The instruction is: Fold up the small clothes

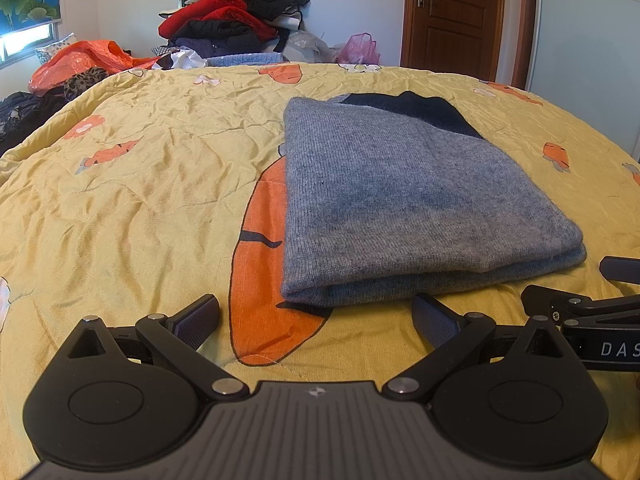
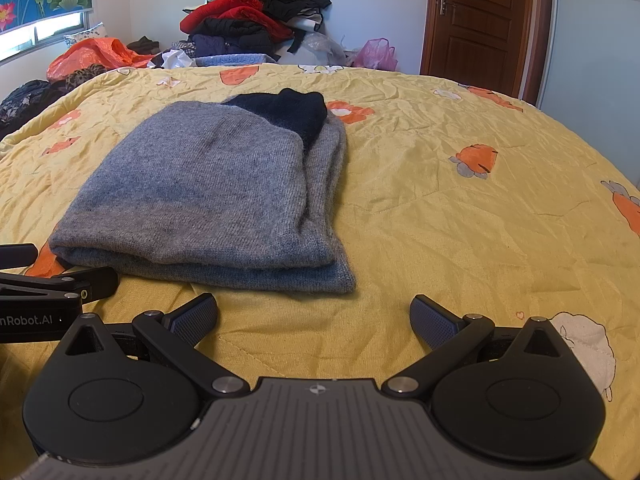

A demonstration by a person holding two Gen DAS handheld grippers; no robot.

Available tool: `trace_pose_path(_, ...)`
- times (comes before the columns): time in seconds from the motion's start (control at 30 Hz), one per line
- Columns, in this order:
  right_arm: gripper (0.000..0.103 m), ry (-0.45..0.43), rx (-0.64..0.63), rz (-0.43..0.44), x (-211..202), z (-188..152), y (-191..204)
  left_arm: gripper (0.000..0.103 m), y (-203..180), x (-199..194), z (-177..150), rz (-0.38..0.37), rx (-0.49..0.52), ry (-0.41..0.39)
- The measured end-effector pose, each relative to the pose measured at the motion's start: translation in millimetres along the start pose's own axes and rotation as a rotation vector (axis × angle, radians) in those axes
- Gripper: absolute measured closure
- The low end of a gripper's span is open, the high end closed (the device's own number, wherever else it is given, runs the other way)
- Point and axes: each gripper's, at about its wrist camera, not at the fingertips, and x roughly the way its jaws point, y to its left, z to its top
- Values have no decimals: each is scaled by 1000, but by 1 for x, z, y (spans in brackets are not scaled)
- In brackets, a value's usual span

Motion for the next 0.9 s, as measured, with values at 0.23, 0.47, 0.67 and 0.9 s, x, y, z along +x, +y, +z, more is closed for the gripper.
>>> trace_pose_path(0.23, 0, 0, 0, 0, 0, 0, 0, 0, 0, 0, 0, 0, 0, 0)
trace_pose_path(0.47, 0, 1, 0, 1, 0, 0, 0, 0, 0, -1, 1, 0, -7, 11)
trace_pose_path(0.67, 0, 64, -13, 18, 0, 7, 0, 0, -2, -4, 5, 29, -17, 53)
trace_pose_path(0.9, 0, 176, -8, 18, -7, 15, 5, 0, -12, -26, 13, 72, 1, 88)
